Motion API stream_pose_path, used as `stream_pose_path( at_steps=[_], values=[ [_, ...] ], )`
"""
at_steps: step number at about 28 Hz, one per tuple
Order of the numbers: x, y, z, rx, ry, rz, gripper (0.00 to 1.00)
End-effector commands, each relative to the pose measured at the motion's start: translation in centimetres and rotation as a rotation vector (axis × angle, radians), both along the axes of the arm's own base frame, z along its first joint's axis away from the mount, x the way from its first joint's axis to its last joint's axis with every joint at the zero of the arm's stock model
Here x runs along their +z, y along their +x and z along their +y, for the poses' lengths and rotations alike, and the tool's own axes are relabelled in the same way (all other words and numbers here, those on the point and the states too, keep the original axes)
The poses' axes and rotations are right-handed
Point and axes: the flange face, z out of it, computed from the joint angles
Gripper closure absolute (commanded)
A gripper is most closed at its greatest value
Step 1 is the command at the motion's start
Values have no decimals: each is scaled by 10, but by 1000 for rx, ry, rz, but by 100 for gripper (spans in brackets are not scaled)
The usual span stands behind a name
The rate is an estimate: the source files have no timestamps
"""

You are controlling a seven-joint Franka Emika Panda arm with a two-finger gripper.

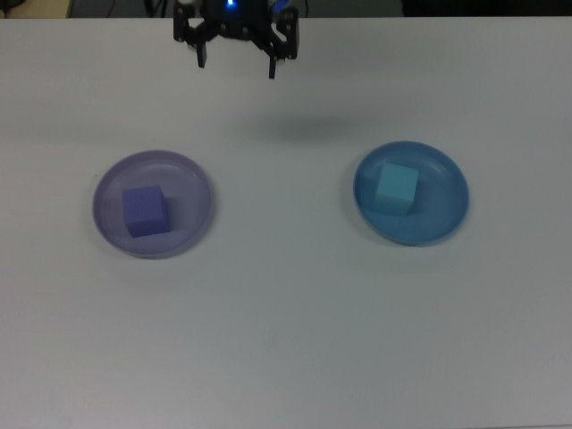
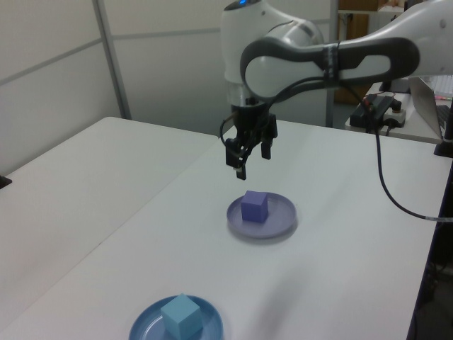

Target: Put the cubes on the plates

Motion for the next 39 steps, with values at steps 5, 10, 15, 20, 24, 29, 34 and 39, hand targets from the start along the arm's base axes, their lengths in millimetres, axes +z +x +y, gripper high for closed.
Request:
stream_pose_path(
  at_steps=[5,10,15,20,24,29,34,39],
  values=[
    [-4,-3,-5,17,22,14,0],
    [-5,-2,-4,17,26,16,0],
    [-2,-2,-8,5,43,13,0],
    [12,0,-30,-30,86,-13,0],
    [15,0,-42,-19,88,-15,0],
    [12,2,-41,-16,87,-15,0],
    [8,4,-39,-15,87,-9,0],
    [11,2,-39,-15,87,-11,0]
  ],
)
